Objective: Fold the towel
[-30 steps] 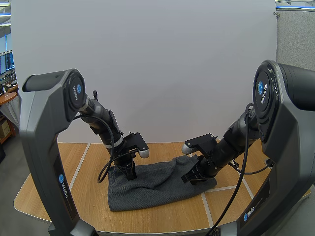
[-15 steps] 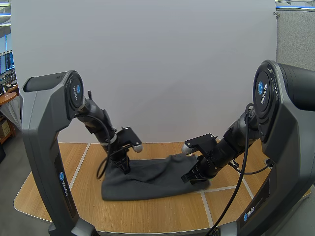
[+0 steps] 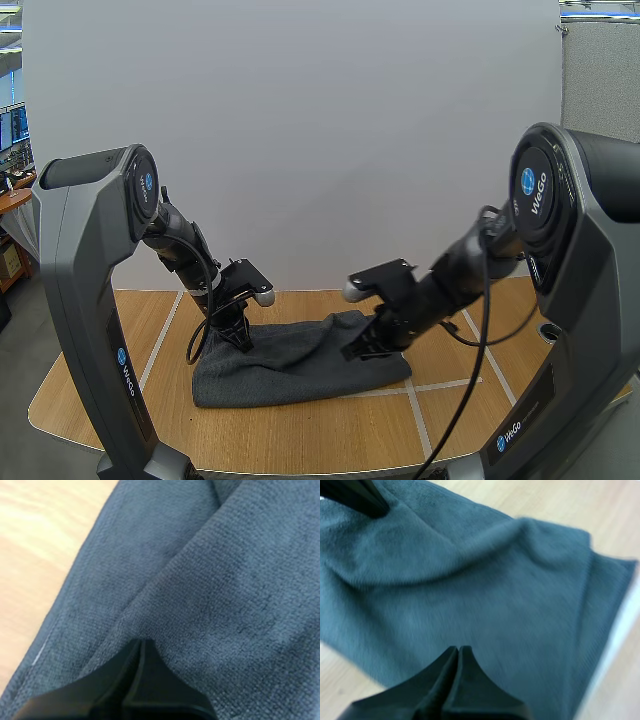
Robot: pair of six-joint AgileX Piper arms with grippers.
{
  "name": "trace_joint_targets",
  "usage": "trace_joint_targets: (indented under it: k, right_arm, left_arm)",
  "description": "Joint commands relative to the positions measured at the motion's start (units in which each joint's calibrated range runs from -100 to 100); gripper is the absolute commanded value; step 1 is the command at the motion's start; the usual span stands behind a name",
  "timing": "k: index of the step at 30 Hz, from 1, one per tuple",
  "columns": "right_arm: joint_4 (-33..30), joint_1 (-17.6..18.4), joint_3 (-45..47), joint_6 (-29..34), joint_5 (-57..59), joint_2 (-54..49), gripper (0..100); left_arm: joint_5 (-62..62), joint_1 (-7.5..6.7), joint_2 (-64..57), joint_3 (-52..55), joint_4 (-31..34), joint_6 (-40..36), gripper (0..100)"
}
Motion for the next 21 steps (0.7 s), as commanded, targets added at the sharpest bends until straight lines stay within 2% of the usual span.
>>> trace_joint_targets:
  k: [1, 3, 7, 14, 18, 21]
  right_arm:
    - [1.3, 2.7, -2.9, 1.1, -7.9, 6.7, 0]
    - [1.0, 2.1, -2.9, 1.1, -11.5, 9.6, 0]
    - [-1.5, 0.1, -2.7, 1.1, -11.3, 14.0, 0]
    - [-4.0, -2.0, 0.9, 0.0, -10.8, 15.3, 0]
    - [-4.0, -2.8, 2.6, -1.0, -10.9, 15.3, 0]
    - [-4.0, -3.0, 2.8, -1.1, -10.9, 15.3, 0]
  left_arm:
    - [4.4, -1.36, 0.1, 0.0, -0.9, -0.4, 0]
    - [4.6, -1.34, 0.1, 0.0, -0.9, -0.4, 0]
    - [5.5, -1.34, 0.1, 0.0, -0.4, -0.4, 0]
    - [0.0, -1.34, 0.1, 0.0, 0.7, -0.4, 0]
    - [-3.3, -1.06, 0.1, 0.0, 2.9, -0.8, 0]
    - [-6.5, -0.12, 0.1, 0.0, 3.3, -0.8, 0]
